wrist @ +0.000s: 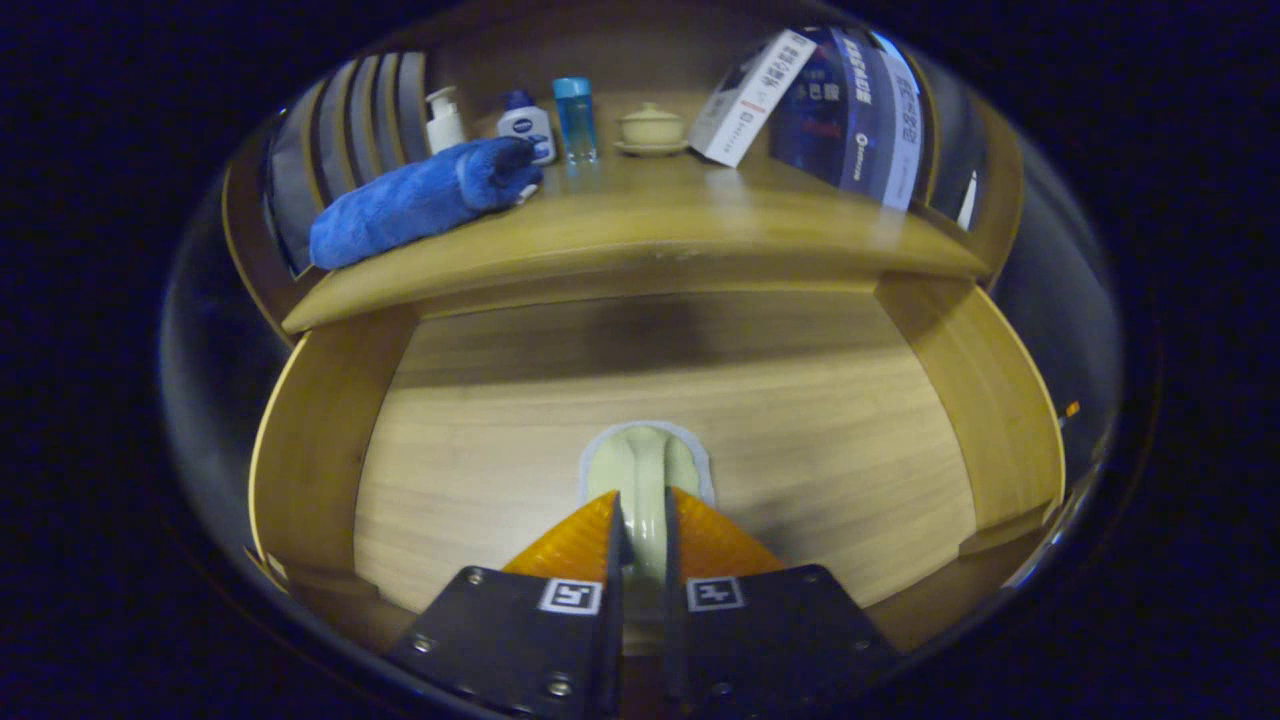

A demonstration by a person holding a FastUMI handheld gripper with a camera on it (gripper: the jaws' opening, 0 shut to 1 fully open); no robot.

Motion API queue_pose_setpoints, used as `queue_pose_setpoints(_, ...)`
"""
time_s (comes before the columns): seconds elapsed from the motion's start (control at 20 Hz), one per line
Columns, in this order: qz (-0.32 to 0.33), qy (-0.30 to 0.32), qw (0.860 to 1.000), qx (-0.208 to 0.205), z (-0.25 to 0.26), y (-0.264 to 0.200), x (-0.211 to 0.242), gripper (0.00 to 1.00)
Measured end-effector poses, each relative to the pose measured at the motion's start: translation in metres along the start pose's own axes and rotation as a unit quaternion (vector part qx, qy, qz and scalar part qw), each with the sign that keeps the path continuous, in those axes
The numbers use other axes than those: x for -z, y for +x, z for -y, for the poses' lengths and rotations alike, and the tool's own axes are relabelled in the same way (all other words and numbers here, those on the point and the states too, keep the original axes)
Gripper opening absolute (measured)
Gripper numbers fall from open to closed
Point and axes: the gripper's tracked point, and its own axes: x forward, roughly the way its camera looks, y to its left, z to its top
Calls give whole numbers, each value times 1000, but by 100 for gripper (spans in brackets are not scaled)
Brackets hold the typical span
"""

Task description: Pull open the drawer, take out the items inside it, and place them on the countertop above the cabinet.

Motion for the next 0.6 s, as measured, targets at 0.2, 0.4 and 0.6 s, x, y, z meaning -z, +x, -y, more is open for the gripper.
queue_pose_setpoints(0.2,6,35,999,-39,-4,-8,-5,17)
queue_pose_setpoints(0.4,38,58,997,-39,10,-28,-29,16)
queue_pose_setpoints(0.6,80,53,995,-29,21,-53,-50,16)
